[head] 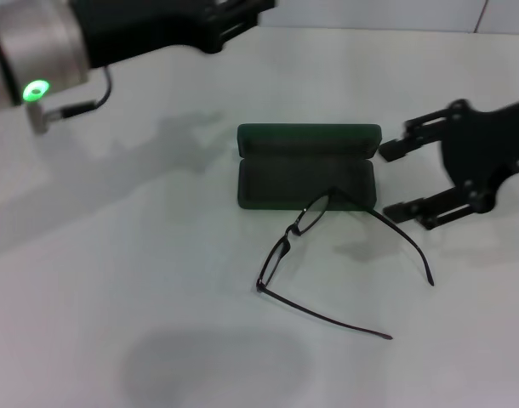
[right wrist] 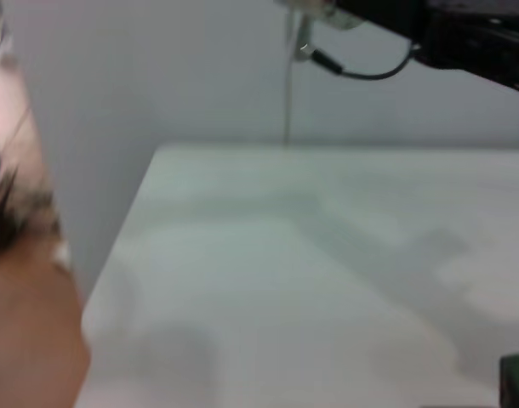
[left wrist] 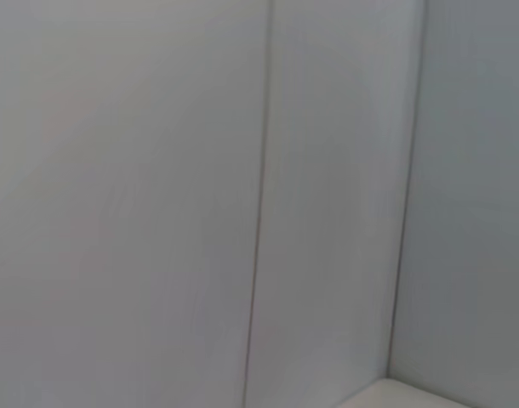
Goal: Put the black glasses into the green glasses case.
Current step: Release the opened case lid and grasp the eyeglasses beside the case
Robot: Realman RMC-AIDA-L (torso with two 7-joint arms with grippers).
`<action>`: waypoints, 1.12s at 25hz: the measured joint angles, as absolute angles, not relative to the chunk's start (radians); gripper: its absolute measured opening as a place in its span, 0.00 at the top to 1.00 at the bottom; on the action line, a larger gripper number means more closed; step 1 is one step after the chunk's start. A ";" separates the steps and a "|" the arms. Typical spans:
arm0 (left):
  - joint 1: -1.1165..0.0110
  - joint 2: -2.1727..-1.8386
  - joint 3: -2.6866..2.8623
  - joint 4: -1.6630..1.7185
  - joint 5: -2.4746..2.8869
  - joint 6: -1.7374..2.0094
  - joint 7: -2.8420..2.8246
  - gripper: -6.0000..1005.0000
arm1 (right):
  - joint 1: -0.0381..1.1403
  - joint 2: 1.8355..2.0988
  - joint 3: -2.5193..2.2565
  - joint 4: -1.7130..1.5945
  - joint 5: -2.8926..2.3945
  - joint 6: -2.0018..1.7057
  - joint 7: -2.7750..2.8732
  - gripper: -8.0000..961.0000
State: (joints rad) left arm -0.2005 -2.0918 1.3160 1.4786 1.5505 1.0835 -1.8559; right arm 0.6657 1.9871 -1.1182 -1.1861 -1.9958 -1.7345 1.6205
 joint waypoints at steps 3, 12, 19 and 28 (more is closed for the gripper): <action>-0.196 -2.091 1.252 1.325 1.472 1.211 -1.709 0.63 | 0.767 1.992 -1.214 -1.197 -2.124 -1.731 1.658 0.25; -0.118 -2.088 1.022 0.933 1.360 1.525 -1.359 0.64 | 1.024 2.027 -1.603 -1.159 -2.334 -1.580 1.688 0.25; -0.023 -2.084 0.974 0.804 1.443 1.637 -1.161 0.64 | 1.077 2.027 -1.727 -1.154 -2.361 -1.514 1.675 0.25; -0.022 -2.081 0.974 0.678 1.511 1.718 -1.027 0.65 | 1.063 2.028 -1.878 -1.161 -2.382 -1.386 1.618 0.25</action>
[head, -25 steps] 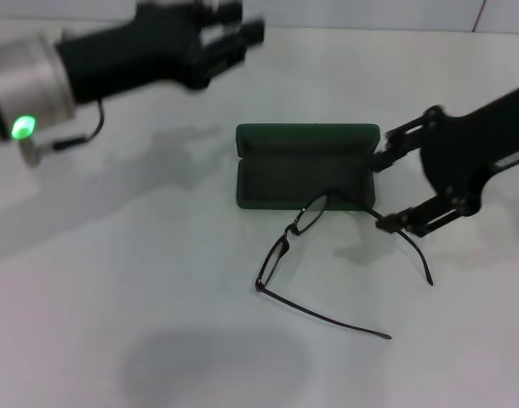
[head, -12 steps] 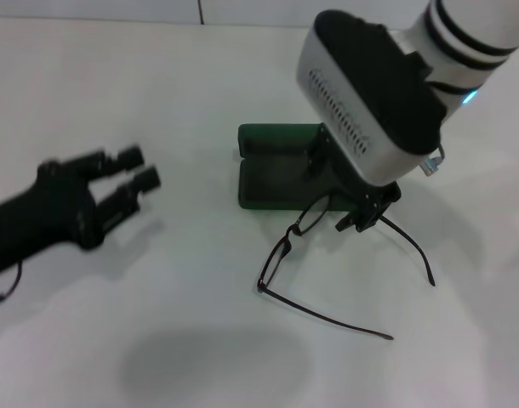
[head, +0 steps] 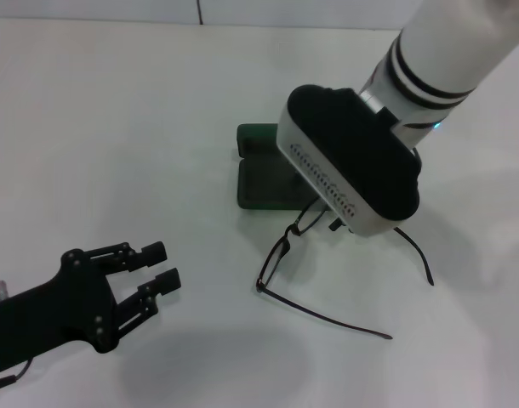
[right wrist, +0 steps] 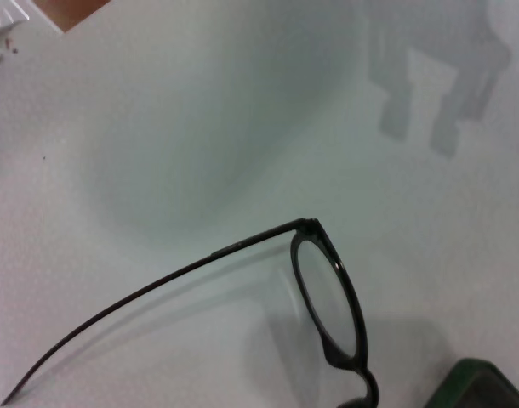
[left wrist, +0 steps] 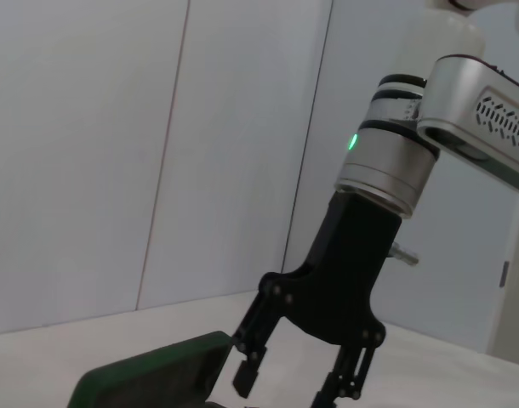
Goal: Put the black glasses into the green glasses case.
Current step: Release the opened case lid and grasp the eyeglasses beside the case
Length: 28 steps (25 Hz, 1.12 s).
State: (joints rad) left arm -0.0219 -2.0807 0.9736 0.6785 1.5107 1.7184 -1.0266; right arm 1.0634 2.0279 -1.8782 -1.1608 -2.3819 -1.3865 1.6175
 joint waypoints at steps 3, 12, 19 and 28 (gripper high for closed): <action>-0.024 -2.084 0.973 0.659 1.511 1.719 -1.011 0.65 | 1.074 2.028 -1.907 -1.160 -2.377 -1.373 1.605 0.25; -0.015 -2.086 0.978 0.593 1.513 1.726 -0.961 0.65 | 1.063 2.028 -2.015 -1.192 -2.344 -1.306 1.566 0.25; -0.019 -2.086 0.976 0.555 1.527 1.728 -0.937 0.65 | 1.063 2.028 -2.051 -1.178 -2.329 -1.264 1.550 0.25; -0.040 -2.089 0.978 0.542 1.527 1.729 -0.937 0.65 | 1.068 2.028 -2.099 -1.115 -2.311 -1.194 1.549 0.25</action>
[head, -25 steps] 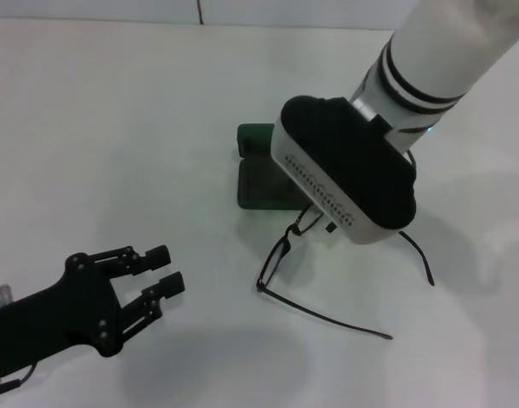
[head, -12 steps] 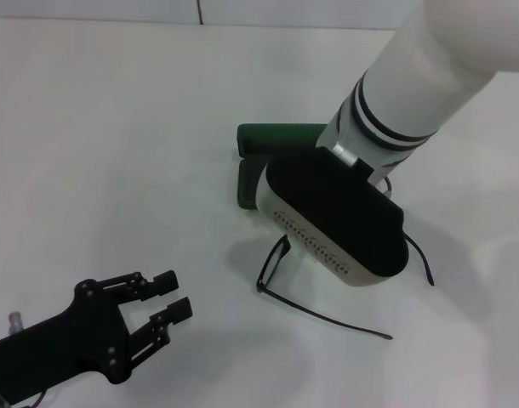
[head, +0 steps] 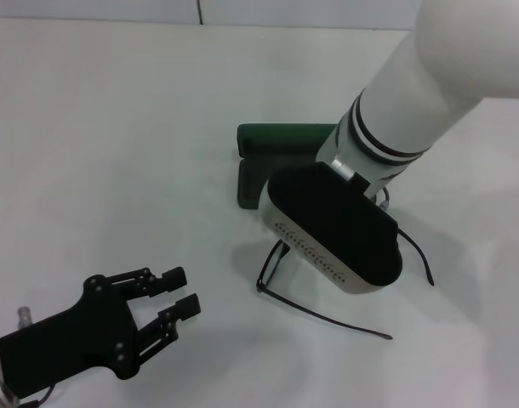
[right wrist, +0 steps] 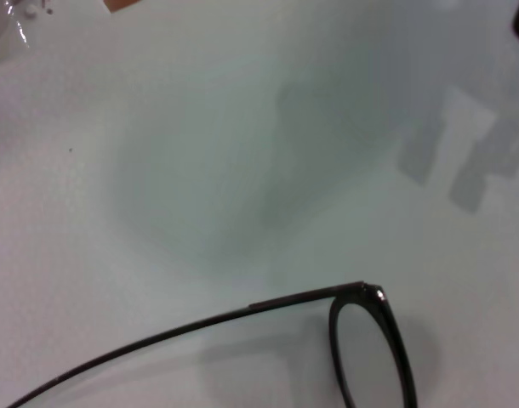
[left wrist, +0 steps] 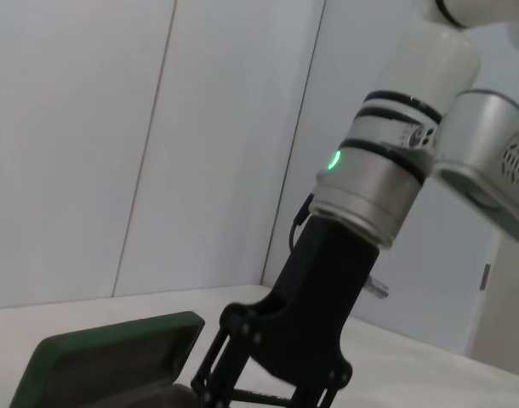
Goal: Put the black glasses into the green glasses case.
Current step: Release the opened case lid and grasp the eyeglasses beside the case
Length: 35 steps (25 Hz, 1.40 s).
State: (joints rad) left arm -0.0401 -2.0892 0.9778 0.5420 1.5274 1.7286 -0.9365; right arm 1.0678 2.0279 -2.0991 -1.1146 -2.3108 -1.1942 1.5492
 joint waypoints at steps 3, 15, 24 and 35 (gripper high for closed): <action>-0.049 -2.089 0.975 0.524 1.525 1.729 -0.936 0.65 | 1.067 2.028 -2.105 -1.107 -2.310 -1.185 1.549 0.34; -0.055 -2.088 0.972 0.514 1.519 1.729 -0.934 0.65 | 1.059 2.028 -2.119 -1.125 -2.308 -1.199 1.558 0.47; -0.055 -2.088 0.973 0.510 1.515 1.729 -0.934 0.65 | 1.058 2.028 -2.118 -1.145 -2.324 -1.216 1.575 0.52; -0.063 -2.089 0.972 0.501 1.500 1.728 -0.934 0.65 | 1.057 2.028 -2.118 -1.153 -2.336 -1.230 1.581 0.77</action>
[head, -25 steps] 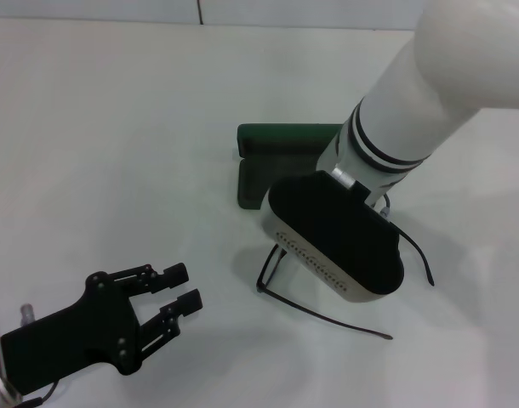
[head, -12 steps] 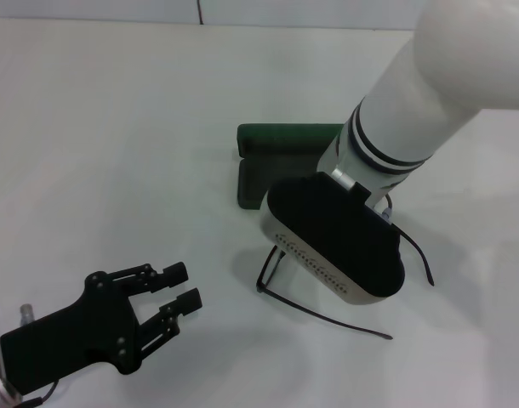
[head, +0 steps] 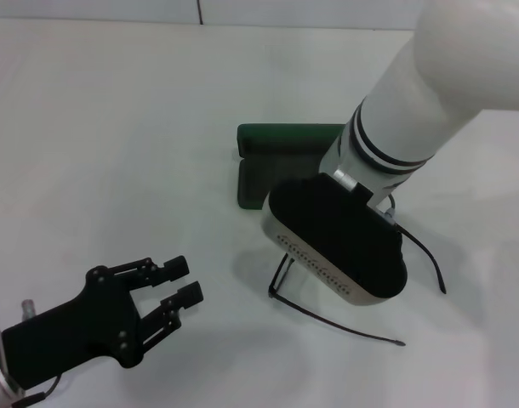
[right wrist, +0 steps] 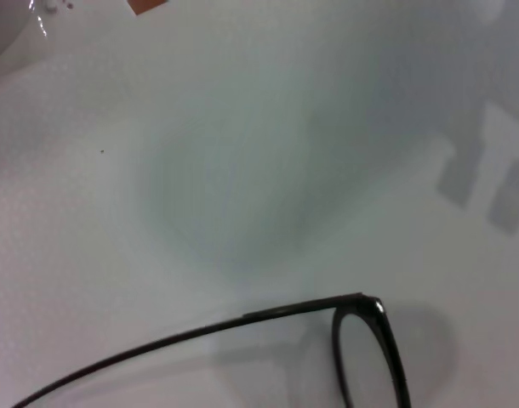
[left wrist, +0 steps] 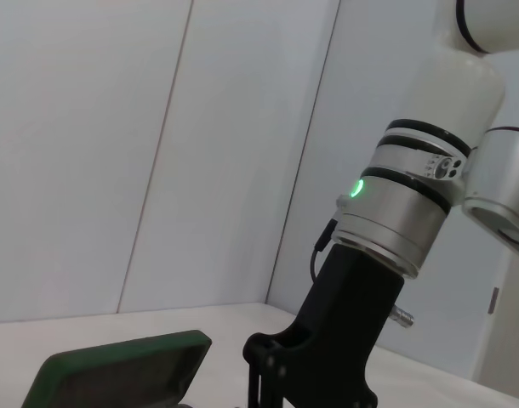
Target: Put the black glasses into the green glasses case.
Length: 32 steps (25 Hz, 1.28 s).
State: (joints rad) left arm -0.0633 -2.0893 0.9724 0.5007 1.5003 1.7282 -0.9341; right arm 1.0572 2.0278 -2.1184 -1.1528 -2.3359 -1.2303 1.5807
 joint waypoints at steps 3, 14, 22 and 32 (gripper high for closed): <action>-0.065 -2.089 0.972 0.500 1.500 1.727 -0.934 0.65 | 1.056 2.028 -2.117 -1.158 -2.336 -1.246 1.593 0.87; -0.084 -2.088 0.973 0.500 1.500 1.736 -0.934 0.65 | 0.950 2.029 -1.926 -1.276 -2.326 -1.373 1.614 0.95; -0.136 -2.088 0.971 0.480 1.414 1.780 -0.869 0.67 | 0.852 2.027 -1.617 -1.327 -2.295 -1.460 1.679 0.95; -0.236 -2.093 0.978 0.423 1.197 1.881 -0.861 0.70 | 0.570 2.024 -1.386 -1.374 -1.930 -1.376 1.690 0.96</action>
State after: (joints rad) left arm -0.2355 -2.0929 0.9783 0.4230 1.1967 1.8806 -0.8611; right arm 0.5703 2.0236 -1.3863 -1.3738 -1.9303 -1.3761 1.6901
